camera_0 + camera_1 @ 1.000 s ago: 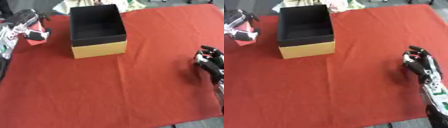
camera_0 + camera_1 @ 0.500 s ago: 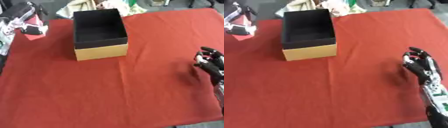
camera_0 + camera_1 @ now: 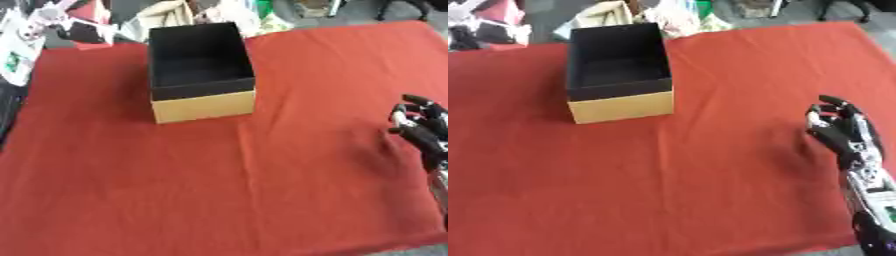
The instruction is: Pick up objects on the table and place them in the box.
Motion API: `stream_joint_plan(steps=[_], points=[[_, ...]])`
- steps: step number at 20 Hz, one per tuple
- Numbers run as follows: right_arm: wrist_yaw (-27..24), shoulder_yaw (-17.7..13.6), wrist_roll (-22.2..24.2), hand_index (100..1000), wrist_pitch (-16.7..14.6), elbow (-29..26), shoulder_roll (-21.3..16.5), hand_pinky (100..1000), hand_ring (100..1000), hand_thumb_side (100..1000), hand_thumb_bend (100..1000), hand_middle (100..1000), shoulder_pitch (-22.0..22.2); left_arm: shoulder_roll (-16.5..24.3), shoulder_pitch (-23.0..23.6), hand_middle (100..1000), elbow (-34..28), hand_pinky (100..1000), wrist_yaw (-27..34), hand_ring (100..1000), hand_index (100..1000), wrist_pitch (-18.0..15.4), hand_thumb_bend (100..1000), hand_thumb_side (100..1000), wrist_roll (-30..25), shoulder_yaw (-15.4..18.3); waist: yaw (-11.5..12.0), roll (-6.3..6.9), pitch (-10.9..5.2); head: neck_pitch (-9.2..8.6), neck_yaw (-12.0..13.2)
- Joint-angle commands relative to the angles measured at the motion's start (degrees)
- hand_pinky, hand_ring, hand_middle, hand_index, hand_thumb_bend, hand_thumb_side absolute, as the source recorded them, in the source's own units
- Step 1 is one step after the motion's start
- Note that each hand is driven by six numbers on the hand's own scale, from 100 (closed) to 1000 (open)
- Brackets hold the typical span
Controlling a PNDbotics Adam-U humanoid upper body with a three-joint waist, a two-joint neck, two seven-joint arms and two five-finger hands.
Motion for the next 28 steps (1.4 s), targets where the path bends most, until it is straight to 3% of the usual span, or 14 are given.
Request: stream_joint_plan(steps=[1, 11, 16, 19, 21, 25, 28], points=[[0.2, -0.1, 0.5, 768, -0.1, -0.5, -1.0, 503, 598, 100, 100, 608, -1.1, -1.9, -2.1, 333, -1.0, 574, -0.6, 348, 755, -0.5, 100, 217, -0.1, -0.6, -0.5, -0.25, -0.7, -0.85, 0.7], [0.1, 0.5, 1.3, 765, 0.1, -0.5, -0.1, 503, 596, 100, 100, 607, -1.9, -7.7, -1.2, 379, 1.3, 601, -4.9, 406, 760, -2.1, 100, 215, 2.7, -1.9, -2.4, -0.42, 0.36, -2.0, 1.7], [0.1, 0.5, 1.4, 764, 0.1, -0.4, 0.1, 502, 594, 100, 100, 605, -1.9, -8.8, 0.2, 530, 2.8, 665, -7.1, 541, 789, -3.3, 100, 212, 3.9, -2.6, -2.5, -0.39, 0.6, -2.17, 1.8], [0.1, 0.4, 1.4, 762, 0.1, -0.4, 0.1, 502, 594, 100, 100, 604, -1.7, -8.5, 0.7, 732, 2.7, 750, -7.2, 729, 828, -3.9, 100, 199, 3.8, -2.8, -2.3, -0.38, 0.52, -2.01, 1.7], [0.1, 0.3, 1.4, 762, 0.1, -0.3, 0.1, 502, 593, 100, 100, 604, -1.4, -8.0, 1.0, 820, 2.0, 796, -6.2, 816, 854, -3.8, 100, 197, 3.5, -2.8, -2.0, -0.4, 0.37, -1.81, 1.6], [0.1, 0.3, 1.4, 758, 0.1, -0.3, 0.1, 502, 592, 100, 100, 603, -1.1, -6.6, 1.7, 897, -0.8, 833, -3.0, 877, 874, -3.4, 100, 198, 2.9, -2.8, -1.2, -0.51, 0.06, -1.37, 1.3], [0.1, 0.2, 1.5, 757, 0.1, -0.1, 0.0, 501, 591, 100, 100, 602, -0.8, -4.9, 2.3, 893, -4.1, 829, 0.1, 869, 877, -2.8, 100, 197, 2.7, -2.6, -0.5, -0.61, -0.26, -0.92, 1.1]])
